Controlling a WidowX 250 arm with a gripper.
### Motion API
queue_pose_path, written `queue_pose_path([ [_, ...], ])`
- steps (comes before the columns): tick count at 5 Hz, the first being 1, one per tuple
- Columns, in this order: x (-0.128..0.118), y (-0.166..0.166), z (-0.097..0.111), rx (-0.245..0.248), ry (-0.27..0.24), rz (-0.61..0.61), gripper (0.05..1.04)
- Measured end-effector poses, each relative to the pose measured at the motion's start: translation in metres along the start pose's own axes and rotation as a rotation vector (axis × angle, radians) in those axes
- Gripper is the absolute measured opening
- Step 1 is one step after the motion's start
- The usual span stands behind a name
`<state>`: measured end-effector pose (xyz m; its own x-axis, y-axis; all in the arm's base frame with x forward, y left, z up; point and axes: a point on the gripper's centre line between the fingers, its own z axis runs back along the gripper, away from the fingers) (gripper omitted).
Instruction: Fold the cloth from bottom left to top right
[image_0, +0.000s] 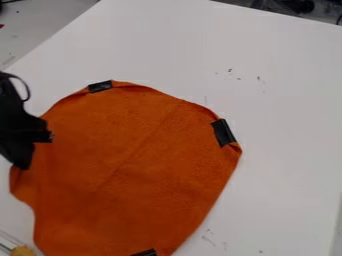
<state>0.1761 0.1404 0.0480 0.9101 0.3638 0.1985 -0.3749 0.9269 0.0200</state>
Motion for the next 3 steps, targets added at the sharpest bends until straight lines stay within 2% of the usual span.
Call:
queue_pose_path([
  [1, 0.013, -0.046, -0.005, -0.057, -0.027, -0.052, 0.073],
  [2, 0.016, -0.076, -0.028, -0.111, 0.009, -0.098, 0.073],
  [3, 0.026, -0.093, -0.044, -0.16, 0.018, -0.128, 0.073],
])
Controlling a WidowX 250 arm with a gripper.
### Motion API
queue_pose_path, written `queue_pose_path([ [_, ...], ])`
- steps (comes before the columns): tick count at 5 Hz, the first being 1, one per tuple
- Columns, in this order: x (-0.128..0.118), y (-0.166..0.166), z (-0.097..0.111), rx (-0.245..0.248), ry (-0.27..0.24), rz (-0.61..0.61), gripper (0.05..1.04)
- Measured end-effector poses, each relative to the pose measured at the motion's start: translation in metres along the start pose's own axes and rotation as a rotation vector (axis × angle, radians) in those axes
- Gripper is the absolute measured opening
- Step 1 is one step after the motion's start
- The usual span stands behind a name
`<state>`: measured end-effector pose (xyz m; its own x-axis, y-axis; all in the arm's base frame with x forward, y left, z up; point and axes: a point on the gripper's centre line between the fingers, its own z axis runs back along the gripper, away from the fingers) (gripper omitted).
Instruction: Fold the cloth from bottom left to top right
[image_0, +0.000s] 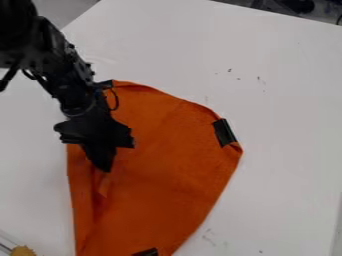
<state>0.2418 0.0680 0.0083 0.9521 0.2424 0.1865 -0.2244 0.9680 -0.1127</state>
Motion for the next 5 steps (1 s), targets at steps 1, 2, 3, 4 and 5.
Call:
queue_pose_path([
  [1, 0.016, -0.008, -0.006, -0.014, 0.008, -0.043, 0.1],
  [2, 0.023, -0.019, -0.007, -0.005, 0.034, -0.105, 0.274],
  [3, 0.024, -0.036, 0.0, 0.016, 0.082, -0.147, 0.55],
  [4, 0.026, -0.054, 0.011, 0.024, 0.085, -0.167, 0.85],
  [5, 0.028, -0.077, 0.016, 0.021, 0.077, -0.191, 1.01],
])
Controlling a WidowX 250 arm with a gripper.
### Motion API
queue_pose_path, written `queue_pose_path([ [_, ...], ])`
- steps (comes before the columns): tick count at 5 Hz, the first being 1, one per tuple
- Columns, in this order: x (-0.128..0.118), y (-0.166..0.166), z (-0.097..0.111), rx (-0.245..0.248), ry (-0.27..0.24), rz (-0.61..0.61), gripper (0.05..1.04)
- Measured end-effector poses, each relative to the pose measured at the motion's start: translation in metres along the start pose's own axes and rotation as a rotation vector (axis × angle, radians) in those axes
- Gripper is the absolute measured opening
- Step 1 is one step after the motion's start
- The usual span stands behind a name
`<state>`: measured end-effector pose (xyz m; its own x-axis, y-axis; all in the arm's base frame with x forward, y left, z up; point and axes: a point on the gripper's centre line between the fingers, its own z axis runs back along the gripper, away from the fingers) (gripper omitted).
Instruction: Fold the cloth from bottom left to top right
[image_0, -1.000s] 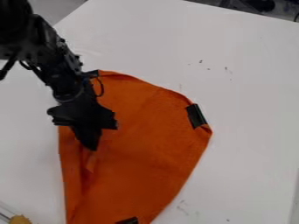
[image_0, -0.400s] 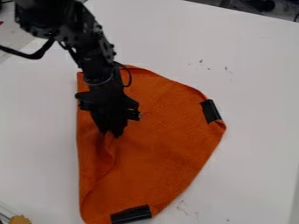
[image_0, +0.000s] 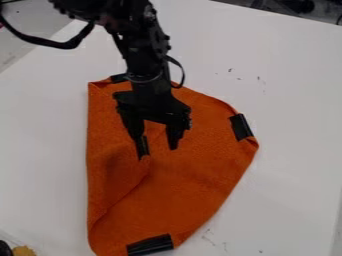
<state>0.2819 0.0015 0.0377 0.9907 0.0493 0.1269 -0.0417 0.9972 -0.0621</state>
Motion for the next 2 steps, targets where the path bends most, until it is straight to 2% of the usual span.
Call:
queue_pose_path([
  [2, 0.0051, -0.01, 0.01, 0.073, -0.076, -0.046, 1.001],
])
